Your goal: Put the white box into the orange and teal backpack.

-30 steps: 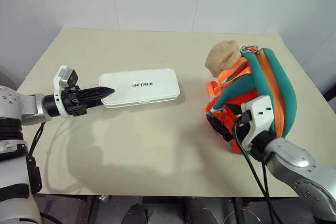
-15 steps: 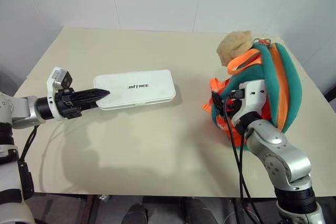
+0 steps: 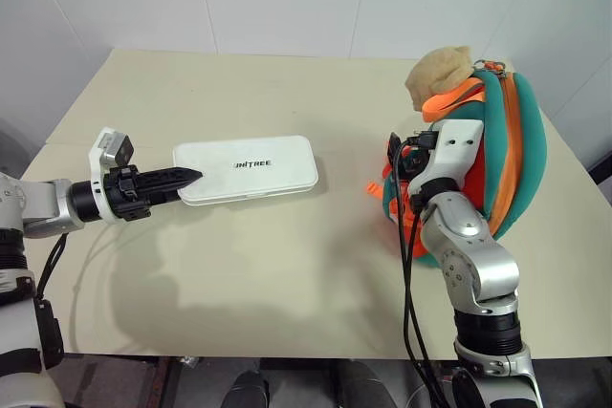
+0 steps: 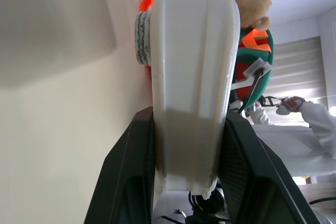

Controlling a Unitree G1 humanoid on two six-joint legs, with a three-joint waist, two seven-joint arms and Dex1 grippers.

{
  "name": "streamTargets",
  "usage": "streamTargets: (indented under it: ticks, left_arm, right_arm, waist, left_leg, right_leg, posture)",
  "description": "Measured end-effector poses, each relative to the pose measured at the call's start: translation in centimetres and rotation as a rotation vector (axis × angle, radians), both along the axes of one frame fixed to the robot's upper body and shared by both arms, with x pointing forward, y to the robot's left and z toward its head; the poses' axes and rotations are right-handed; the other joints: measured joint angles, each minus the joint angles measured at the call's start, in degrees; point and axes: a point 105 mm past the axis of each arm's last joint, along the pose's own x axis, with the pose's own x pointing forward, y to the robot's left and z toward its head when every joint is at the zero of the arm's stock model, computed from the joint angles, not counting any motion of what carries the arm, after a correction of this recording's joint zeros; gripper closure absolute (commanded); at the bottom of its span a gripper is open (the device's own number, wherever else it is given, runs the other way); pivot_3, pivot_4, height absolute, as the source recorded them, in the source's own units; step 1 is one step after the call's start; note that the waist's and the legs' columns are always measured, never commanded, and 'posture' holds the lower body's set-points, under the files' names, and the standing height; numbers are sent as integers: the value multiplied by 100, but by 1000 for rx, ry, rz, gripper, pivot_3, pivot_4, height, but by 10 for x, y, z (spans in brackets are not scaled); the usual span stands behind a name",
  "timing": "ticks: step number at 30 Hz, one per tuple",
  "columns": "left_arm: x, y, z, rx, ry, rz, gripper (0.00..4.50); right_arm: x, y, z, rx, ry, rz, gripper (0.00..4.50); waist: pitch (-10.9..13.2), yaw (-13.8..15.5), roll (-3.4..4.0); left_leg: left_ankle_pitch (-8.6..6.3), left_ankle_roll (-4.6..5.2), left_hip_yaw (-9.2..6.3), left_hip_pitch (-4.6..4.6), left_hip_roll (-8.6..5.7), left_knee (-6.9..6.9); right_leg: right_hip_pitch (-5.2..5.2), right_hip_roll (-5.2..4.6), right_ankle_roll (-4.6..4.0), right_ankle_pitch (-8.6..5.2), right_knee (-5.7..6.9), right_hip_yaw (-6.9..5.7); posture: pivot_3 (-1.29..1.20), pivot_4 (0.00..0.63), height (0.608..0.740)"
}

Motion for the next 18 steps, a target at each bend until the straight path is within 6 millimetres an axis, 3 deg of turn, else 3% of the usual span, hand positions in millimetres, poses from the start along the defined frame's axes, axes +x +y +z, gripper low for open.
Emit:
streamTargets:
  ticks: [2, 12, 18]
  left_arm:
    - [0, 0, -1, 0, 0, 2, 3219]
    - [1, -2, -6, -3, 13, 1, 3219]
    - [1, -3, -7, -4, 15, -1, 3219]
  right_arm:
    - [0, -1, -1, -3, 0, -25, 629]
    - [0, -9, 1, -17, -10, -70, 3827]
    - [-4, -2, 7, -2, -28, 59, 3983]
  waist:
    - [0, 3, 0]
    - [0, -5, 1]
    - [1, -21, 2]
  left_leg:
    - [0, 0, 2, -1, -1, -7]
    - [2, -3, 6, -1, 0, -11]
    - [2, -3, 6, -1, 0, -13]
  right_leg:
    - [-5, -3, 0, 0, 0, -6]
    - [-9, -4, -1, -1, 1, -10]
    - [-10, -3, -1, -1, 2, -10]
  posture:
    - [0, 150, 740]
    - [0, 150, 740]
    - [0, 150, 740]
